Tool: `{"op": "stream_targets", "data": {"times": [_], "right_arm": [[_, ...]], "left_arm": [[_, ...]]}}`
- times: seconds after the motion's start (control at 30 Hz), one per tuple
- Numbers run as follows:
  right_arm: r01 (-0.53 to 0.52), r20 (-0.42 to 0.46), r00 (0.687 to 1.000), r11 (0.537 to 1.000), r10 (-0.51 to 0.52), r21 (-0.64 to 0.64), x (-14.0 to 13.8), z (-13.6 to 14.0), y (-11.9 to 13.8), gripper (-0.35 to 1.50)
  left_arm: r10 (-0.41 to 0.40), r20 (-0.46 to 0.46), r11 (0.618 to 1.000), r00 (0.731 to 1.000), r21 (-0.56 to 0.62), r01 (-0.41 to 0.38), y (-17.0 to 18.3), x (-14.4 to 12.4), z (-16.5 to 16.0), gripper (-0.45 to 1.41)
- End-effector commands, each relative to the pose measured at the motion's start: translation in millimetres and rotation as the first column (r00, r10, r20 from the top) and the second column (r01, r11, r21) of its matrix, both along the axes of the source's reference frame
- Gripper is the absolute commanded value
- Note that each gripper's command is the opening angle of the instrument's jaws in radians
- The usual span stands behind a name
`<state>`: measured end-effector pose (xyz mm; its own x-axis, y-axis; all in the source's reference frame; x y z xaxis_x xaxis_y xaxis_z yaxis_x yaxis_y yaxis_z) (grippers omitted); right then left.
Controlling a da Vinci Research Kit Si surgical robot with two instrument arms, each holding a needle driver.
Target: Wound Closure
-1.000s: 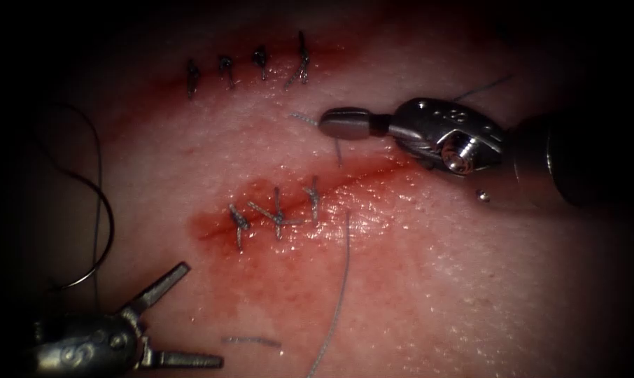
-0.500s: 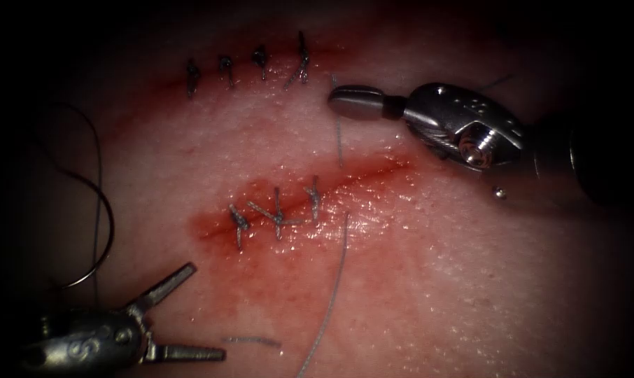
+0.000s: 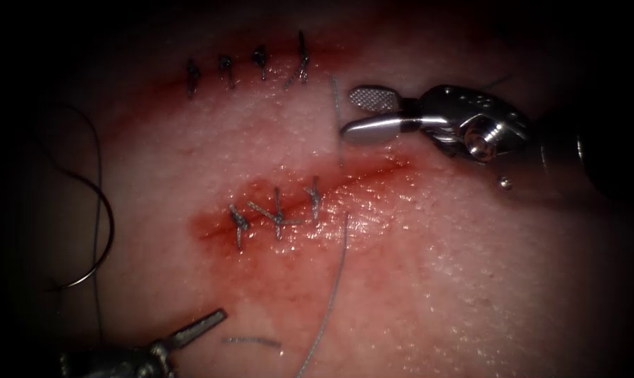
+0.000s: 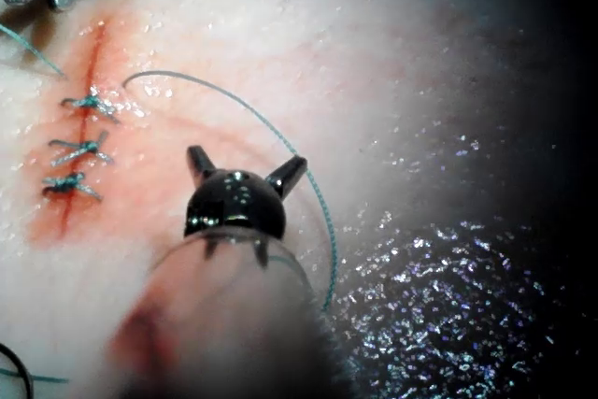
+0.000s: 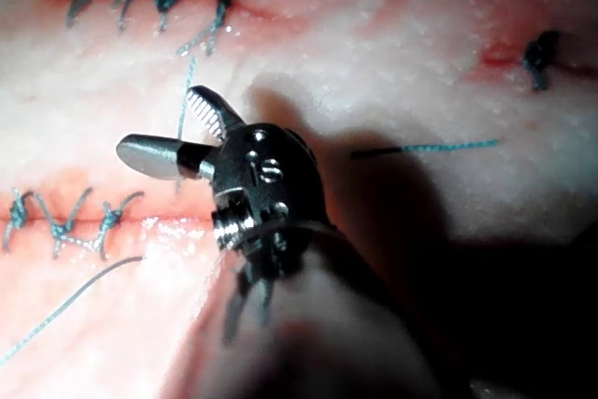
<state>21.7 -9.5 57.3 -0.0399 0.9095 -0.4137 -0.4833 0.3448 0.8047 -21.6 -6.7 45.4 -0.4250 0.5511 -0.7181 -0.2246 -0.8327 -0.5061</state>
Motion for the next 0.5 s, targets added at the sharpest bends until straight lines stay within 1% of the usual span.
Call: {"op": "stream_targets", "data": {"times": [0.03, 0.23, 0.33, 0.47, 0.5], "right_arm": [[-0.017, 0.002, 1.000, 1.000, 0.017, 0.020, 1.0, 1.3, -0.4, 1.33], [-0.053, 0.007, 0.999, 0.996, 0.053, 0.072, 2.4, 3.1, -0.6, 1.37], [-0.049, -0.011, 0.999, 0.993, 0.050, 0.108, 3.5, 3.9, -0.9, 1.33], [-0.033, -0.011, 0.999, 0.990, 0.035, 0.140, 4.6, 4.5, -1.4, 1.32], [-0.028, -0.015, 0.999, 0.990, 0.030, 0.141, 4.7, 4.5, -1.5, 1.20]], "left_arm": [[-0.002, 0.000, 1.000, 1.000, 0.008, 0.002, -0.7, -0.7, 0.5, 0.83], [0.002, -0.002, 1.000, 1.000, 0.013, -0.002, -1.0, -0.9, 0.6, 0.83], [0.003, -0.002, 1.000, 1.000, 0.013, -0.002, -1.0, -0.9, 0.6, 0.83], [0.002, -0.003, 1.000, 1.000, 0.012, -0.002, -0.9, -0.8, 0.6, 0.83], [0.002, -0.003, 1.000, 1.000, 0.012, -0.002, -1.0, -0.8, 0.6, 0.83]]}}
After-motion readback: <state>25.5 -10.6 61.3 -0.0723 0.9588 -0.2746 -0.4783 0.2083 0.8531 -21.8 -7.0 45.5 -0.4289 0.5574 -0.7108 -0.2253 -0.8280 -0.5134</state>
